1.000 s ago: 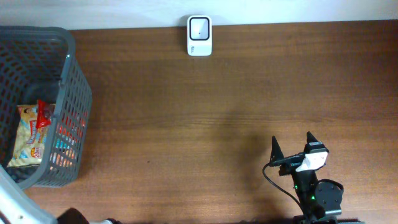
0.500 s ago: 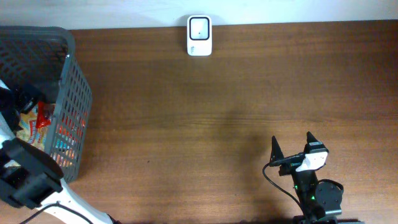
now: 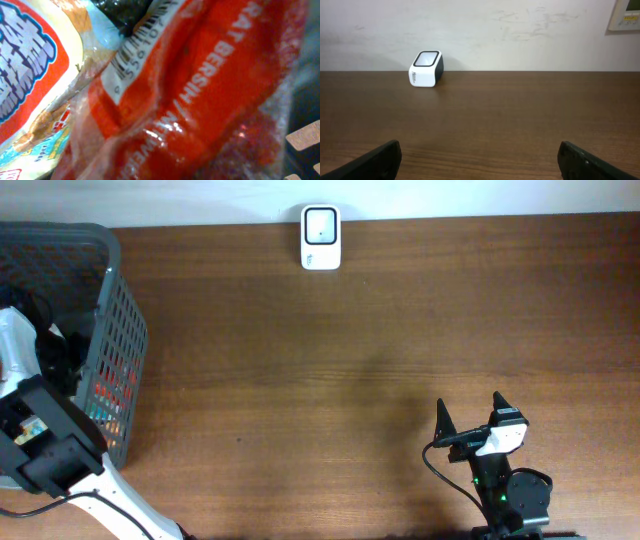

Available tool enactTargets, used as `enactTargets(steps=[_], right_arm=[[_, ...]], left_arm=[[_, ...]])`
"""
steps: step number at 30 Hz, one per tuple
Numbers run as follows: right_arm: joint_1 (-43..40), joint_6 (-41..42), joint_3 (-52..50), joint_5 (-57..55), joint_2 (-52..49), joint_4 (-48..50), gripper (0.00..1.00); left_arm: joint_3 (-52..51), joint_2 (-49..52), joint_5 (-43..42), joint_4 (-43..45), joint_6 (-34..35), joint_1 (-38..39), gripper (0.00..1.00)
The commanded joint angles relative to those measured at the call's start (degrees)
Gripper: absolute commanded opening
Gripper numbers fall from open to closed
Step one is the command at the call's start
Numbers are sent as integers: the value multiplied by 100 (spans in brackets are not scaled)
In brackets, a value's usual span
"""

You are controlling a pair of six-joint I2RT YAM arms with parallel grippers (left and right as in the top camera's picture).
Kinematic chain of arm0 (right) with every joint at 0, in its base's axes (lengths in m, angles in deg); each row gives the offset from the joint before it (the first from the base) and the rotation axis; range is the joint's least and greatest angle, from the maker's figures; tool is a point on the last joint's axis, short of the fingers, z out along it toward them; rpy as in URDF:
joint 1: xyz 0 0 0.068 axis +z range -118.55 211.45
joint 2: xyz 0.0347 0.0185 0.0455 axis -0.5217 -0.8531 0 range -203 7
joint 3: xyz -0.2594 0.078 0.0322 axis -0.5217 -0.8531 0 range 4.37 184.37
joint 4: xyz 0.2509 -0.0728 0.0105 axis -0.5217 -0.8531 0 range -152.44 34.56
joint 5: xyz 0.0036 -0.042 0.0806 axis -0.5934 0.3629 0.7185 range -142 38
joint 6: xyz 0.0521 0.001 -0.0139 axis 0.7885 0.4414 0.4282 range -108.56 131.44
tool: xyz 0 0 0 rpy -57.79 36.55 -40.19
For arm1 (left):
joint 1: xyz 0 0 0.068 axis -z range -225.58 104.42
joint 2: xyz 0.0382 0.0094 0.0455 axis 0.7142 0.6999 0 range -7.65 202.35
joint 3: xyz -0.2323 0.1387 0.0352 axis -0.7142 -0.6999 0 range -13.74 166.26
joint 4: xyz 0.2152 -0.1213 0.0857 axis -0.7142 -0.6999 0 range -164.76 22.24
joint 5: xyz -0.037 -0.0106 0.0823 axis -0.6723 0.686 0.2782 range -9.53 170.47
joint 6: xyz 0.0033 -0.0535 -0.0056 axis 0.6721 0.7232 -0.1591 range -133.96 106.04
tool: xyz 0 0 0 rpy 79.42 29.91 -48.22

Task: Scan the item barcode
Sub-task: 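Reach the left gripper into the grey basket and grasp a red snack bag, then lift the red bag out and drop it on the table center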

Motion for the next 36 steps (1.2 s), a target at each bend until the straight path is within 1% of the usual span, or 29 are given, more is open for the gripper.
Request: enactTargets(steps=[1,2,3,4,5,8,9,12,13,14,16,17,19,21,23,24,25,27,28,29,30,31,32,33,34,35,36], right_arm=[[37,26,-48,-28,37,-7,98],[37,26,-48,-28,37,-7,98],[37,26,-48,-28,37,-7,98],[37,26,-48,-28,37,-4,98],[37,26,-48,-28,37,-7,98],[37,28,-48,-28,37,-4,98],[37,28,-48,-28,37,-7,98],[37,28,-48,-28,37,-4,98],[37,28,-48,-28,37,-7,98],[37,28,-48,-28,37,-4,98],[37,26,-48,-28,37,-4,98],[37,26,-48,-28,37,-4,98],[37,28,-48,-28,37,-7,98],[37,26,-48,-28,37,-7,98],[37,28,-48,-28,37,-7,98],[37,28,-48,-28,37,-7,98],[37,28,-48,-28,37,-4,98],[37,26,-48,-28,37,-4,98],[37,26,-48,-28,37,-7,98],[37,28,-48,-28,37,-7,98],[37,28,-48,-28,37,-4,98],[37,28,-48,-28,37,-4,98],[37,28,-48,-28,37,-4,98],[37,28,-48,-28,37,-4,98],[37,28,-48,-28,37,-4,98],[37,28,-48,-28,37,-4,98],[37,26,-48,-28,37,-7,98]], left_arm=[[-13,48,4,74,-13,9,37],[42,48,2,76,-13,11,26],[199,48,-42,7,-13,11,9],[398,48,-39,-153,-13,11,3],[719,48,-39,-356,-13,11,0],[1860,37,-44,-1008,-13,11,0],[2758,37,-251,-1473,-15,11,0],[5042,37,-1255,-2232,-15,11,0],[5744,9,-1436,-2249,-13,11,0],[6124,-33,-1434,-2249,-13,11,0],[7278,-120,-1532,-2232,-9,13,0],[7241,-352,-1738,-2120,98,15,0],[7241,-555,-2212,-2072,96,15,0],[7241,-769,-3252,-2081,96,15,0],[7241,-839,-3952,-2098,94,55,0],[7241,-859,-4094,-2094,92,164,0],[7241,-905,-4087,-2081,-181,474,0],[7241,-940,-4087,-2105,-321,1040,0],[7239,-940,-4015,-2105,-321,1327,0],[7239,-940,-3707,-2138,-323,1690,0],[7219,-940,-3254,-2249,-597,2269,0],[7158,-940,-3241,-2249,-916,2590,0],[7077,-938,-3088,-2249,-1001,3106,0],[6972,-938,-2588,-2249,-1001,3578,0],[6837,-938,-2232,-2249,-1001,3884,0],[6496,-938,-1644,-2249,-1001,4358,0],[6223,-938,-1340,-2249,-1001,4590,0]])
